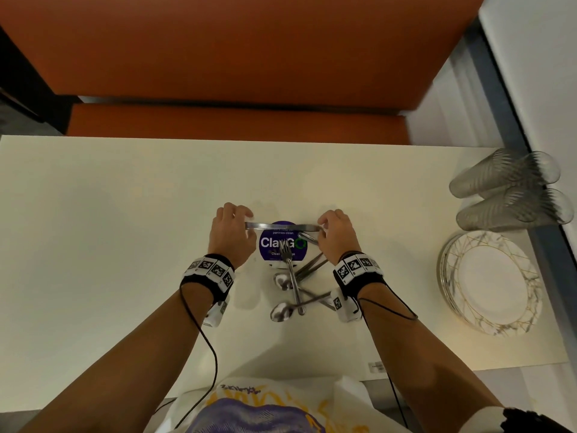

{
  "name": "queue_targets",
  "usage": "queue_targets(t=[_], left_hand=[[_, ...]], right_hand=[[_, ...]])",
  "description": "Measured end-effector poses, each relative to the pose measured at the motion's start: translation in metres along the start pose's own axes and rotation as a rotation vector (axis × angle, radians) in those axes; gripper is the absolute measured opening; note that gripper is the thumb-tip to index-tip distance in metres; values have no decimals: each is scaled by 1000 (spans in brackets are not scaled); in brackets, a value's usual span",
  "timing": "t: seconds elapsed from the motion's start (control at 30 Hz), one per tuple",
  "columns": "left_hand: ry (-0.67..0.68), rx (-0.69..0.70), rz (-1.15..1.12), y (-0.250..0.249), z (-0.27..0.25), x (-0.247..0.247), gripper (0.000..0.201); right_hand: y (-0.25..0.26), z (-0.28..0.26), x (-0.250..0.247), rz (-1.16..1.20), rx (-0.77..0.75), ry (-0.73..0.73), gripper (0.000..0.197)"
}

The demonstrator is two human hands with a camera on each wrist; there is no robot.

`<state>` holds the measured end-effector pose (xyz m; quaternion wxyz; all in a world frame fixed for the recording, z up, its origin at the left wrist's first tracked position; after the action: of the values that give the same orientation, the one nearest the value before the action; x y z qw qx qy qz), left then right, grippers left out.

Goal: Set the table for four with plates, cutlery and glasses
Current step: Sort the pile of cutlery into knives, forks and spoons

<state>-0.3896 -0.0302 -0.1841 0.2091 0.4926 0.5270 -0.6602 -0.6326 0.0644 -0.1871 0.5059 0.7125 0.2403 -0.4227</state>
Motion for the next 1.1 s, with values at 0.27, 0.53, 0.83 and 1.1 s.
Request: queue_targets(t=[0.27,0.53,0.83,1.1], left_hand=[[202,54,-108,-48,-36,35,19],[276,34,-115,-58,-54,53,18],[180,-48,-186,-49,-57,42,4],[392,-137,-228,-35,-81,44,28]], right_hand=[[-21,-44,13,-121,8,-5,7],[-45,-57,-11,87,96,22,12],[-77,-71,-37,215,300,-63,20],[-43,-81,-2,222,140,31,16]])
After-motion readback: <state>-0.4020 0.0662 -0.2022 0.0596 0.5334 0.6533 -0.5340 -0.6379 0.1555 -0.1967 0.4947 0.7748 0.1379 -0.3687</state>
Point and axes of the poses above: each hand's wrist, its own z-axis towards the middle knuckle, its own x-axis out of the palm, y = z × x, the point moved 4 cm from there along z, towards the middle knuckle, and after that the axes turned 1 degree about z, right-handed, at the moved point
